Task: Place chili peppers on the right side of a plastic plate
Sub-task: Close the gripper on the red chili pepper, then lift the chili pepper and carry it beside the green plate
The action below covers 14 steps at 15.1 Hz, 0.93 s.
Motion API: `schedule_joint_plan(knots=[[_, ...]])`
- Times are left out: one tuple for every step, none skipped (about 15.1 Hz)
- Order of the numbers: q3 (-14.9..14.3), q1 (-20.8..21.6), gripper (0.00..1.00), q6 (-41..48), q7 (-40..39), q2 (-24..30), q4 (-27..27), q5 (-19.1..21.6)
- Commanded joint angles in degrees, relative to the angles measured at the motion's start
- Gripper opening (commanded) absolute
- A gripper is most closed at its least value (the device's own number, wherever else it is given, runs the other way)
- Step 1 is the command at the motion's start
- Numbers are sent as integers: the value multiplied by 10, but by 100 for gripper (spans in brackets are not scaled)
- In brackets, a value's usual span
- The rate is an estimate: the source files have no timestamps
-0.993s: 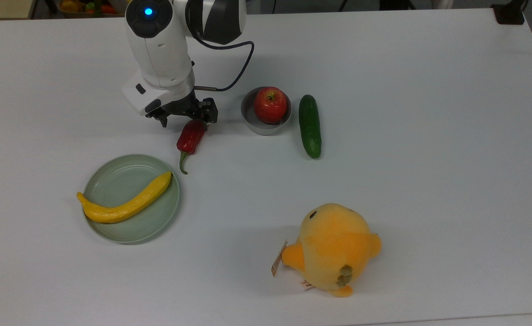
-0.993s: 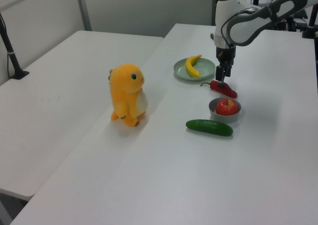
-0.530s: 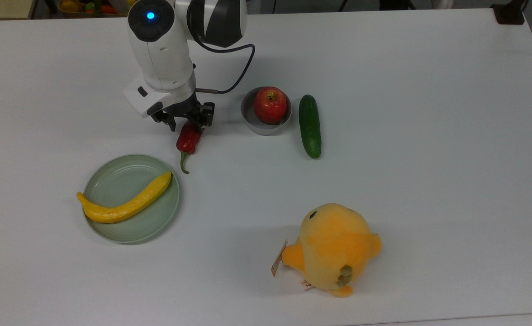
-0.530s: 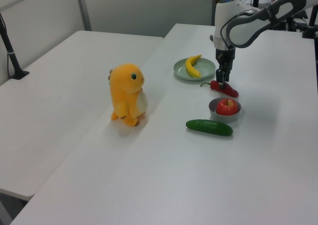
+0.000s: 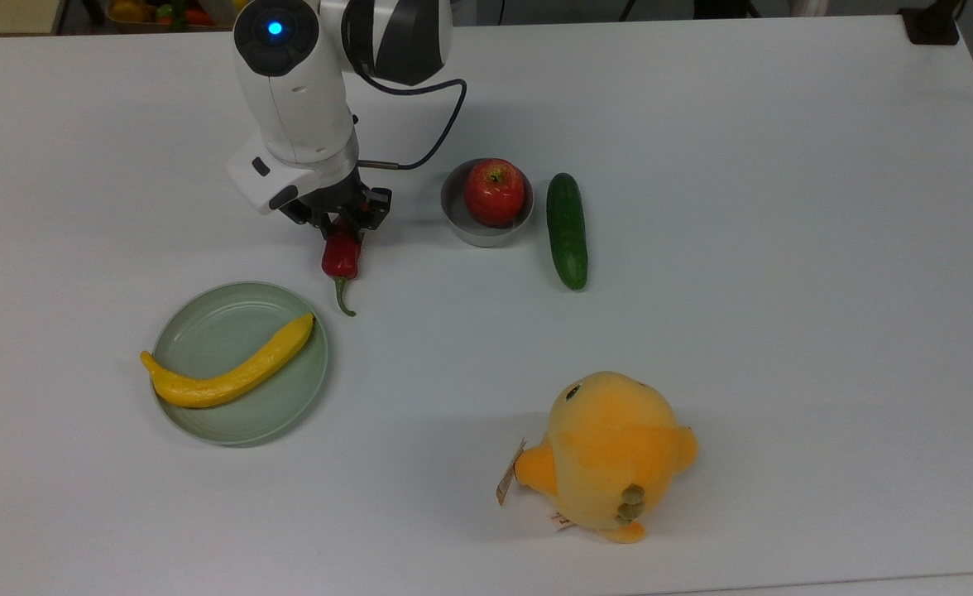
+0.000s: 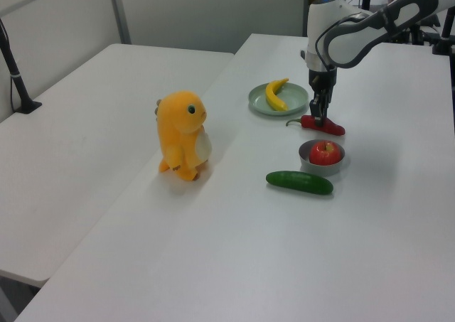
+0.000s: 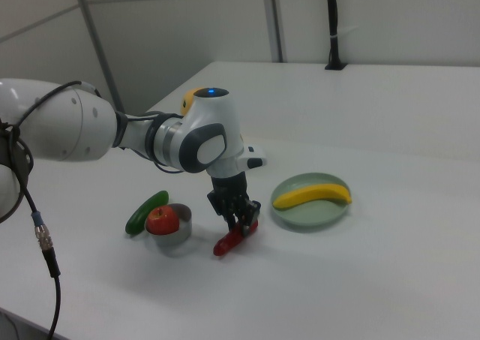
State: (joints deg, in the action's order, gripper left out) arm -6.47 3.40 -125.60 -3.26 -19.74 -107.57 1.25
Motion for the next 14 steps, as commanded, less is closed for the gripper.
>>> schedule_joint_plan(knots=[[0, 1, 25, 48, -10, 38, -2, 2], [0, 1, 25, 60, -11, 45, 3, 2], [0, 1, 25, 73, -11, 52, 10, 2], [0, -1, 25, 88, -11, 58, 20, 2], [0, -5, 25, 104, -10, 64, 34, 2], [0, -10, 25, 120, -11, 67, 51, 4], [0, -15, 25, 136, -12, 68, 68, 7], [-1, -23, 25, 152, -12, 72, 88, 8], [0, -33, 25, 166, -14, 72, 104, 11], [-1, -44, 25, 177, -22, 71, 125, 20], [-2, -52, 25, 185, -38, 70, 140, 29], [-5, -60, 25, 188, -53, 68, 157, 38], [-7, -70, 25, 188, -68, 66, 169, 46], [-9, -81, 25, 188, -85, 63, 183, 52]])
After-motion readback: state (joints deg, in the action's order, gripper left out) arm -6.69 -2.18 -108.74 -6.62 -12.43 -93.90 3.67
